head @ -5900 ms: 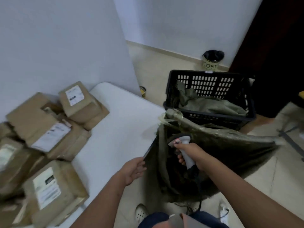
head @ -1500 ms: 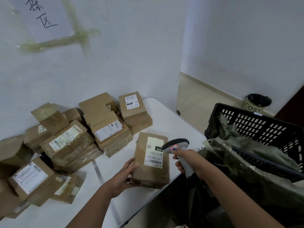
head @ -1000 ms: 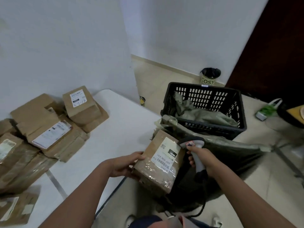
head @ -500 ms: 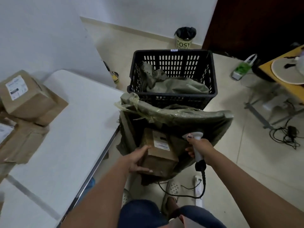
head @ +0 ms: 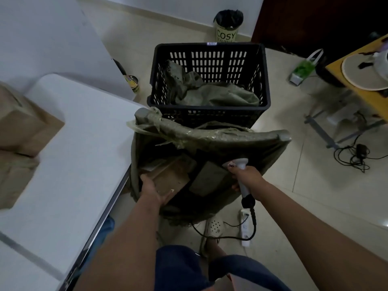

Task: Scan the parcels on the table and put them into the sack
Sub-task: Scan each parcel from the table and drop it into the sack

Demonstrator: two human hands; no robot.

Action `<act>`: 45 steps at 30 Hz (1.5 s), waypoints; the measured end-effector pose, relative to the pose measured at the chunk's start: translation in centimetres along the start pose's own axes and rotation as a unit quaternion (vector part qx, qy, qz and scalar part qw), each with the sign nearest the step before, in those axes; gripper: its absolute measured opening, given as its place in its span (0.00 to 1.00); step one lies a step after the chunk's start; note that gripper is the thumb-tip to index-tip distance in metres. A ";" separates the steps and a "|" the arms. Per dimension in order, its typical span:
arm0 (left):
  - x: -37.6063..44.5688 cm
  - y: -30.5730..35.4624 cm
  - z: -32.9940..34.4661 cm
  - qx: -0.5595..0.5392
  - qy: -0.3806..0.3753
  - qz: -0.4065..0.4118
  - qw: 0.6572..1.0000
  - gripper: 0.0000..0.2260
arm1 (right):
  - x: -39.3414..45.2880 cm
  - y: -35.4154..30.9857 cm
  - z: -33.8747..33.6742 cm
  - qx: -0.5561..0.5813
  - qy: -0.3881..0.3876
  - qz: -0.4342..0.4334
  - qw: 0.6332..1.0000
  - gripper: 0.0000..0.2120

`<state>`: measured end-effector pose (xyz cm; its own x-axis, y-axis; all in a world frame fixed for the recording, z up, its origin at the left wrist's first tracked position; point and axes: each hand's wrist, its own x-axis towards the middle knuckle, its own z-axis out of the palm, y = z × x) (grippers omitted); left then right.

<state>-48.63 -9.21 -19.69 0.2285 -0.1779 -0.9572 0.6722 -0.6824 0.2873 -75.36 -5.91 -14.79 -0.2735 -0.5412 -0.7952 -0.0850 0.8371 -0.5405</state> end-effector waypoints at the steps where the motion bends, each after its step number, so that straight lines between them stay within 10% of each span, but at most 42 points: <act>1: 0.1 -0.2 0.0 -0.016 -0.001 0.003 1.000 0.32 | 0.0 0.1 0.0 -0.002 -0.002 0.001 1.000 0.19; 8: 1.8 0.0 4.2 -0.092 -0.058 0.033 0.994 0.29 | -0.3 0.5 -0.4 0.006 -0.011 0.013 1.000 0.17; 18: 4.2 -0.1 5.0 0.288 0.009 0.137 0.948 0.20 | 0.5 0.4 0.9 -0.009 -0.031 0.009 0.999 0.19; 20: 4.8 0.0 4.6 0.431 0.020 0.186 0.883 0.22 | 0.7 0.2 1.3 -0.009 -0.035 0.005 0.999 0.19; 25: 6.8 0.6 0.3 0.800 0.046 0.244 0.547 0.22 | 0.8 -0.6 2.4 -0.021 -0.056 -0.005 0.998 0.19; 29: 6.4 0.8 -1.4 0.879 0.027 0.226 0.418 0.16 | 0.6 -1.0 3.1 -0.024 -0.070 -0.001 0.997 0.19; 35: 5.1 2.6 -2.9 0.909 -0.030 0.263 0.322 0.12 | -0.1 -1.6 4.8 -0.032 -0.088 0.000 0.996 0.19; 45: -1.1 6.4 -8.6 0.875 -0.120 0.343 0.318 0.09 | -2.0 -2.2 8.1 -0.049 -0.118 0.002 0.992 0.18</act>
<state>-38.53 -7.28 -16.52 -0.3045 -0.6167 -0.7259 -0.9487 0.2647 0.1730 -66.83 -7.31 -14.22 -0.0435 -0.5316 -0.8459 -0.1802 0.8370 -0.5168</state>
